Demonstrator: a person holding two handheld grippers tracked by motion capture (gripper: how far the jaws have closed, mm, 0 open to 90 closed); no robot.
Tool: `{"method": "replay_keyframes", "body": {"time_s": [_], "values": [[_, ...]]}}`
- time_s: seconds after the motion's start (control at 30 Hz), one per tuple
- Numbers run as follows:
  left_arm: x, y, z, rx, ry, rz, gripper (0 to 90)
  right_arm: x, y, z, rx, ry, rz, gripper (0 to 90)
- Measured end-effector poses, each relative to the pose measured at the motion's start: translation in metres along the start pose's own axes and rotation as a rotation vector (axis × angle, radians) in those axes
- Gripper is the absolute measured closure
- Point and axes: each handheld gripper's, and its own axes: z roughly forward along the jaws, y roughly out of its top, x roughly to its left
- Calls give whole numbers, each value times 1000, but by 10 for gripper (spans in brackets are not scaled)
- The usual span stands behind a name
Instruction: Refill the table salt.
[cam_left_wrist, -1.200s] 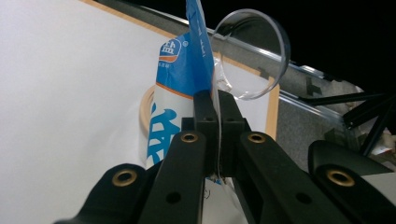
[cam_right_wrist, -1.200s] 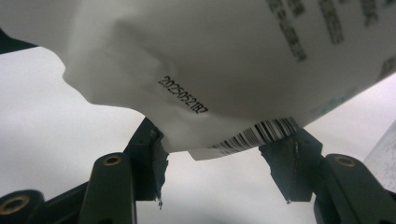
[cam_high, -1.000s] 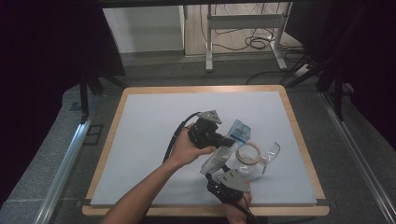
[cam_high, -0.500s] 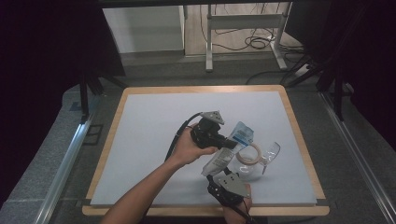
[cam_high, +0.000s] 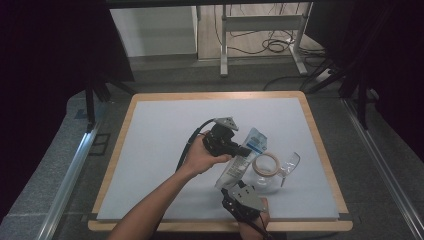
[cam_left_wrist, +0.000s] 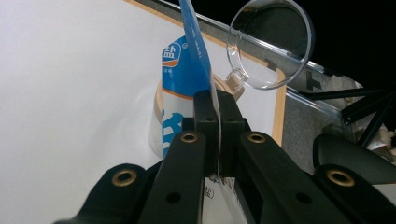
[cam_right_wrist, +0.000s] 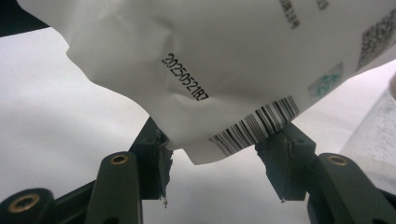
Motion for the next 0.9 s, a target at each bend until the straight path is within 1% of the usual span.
{"method": "replay_keyframes", "body": {"time_s": [0.07,0.13,0.17,0.23,0.3,0.4,0.47,0.57,0.73,0.9], "values": [[-1,0,0,-3,-7,0,900,0,2,1,1,7,-4,478],[-2,0,-1,3,-9,11,900,0,3,2,2,14,-2,478],[-3,0,0,-3,-12,3,900,0,3,2,4,18,-4,478],[-4,0,0,1,-10,11,900,0,4,3,2,20,-8,480],[-5,0,2,0,-15,9,900,0,4,4,5,23,-8,480],[-6,1,4,10,-29,17,900,0,5,5,14,25,5,479],[-6,2,6,16,-33,24,900,1,5,6,12,23,15,479],[-7,4,6,15,-37,23,900,2,7,6,15,13,24,479],[-8,4,7,22,-36,29,900,4,9,8,22,-15,24,477],[-10,5,8,30,-37,36,900,5,9,10,27,-21,29,477]]}}
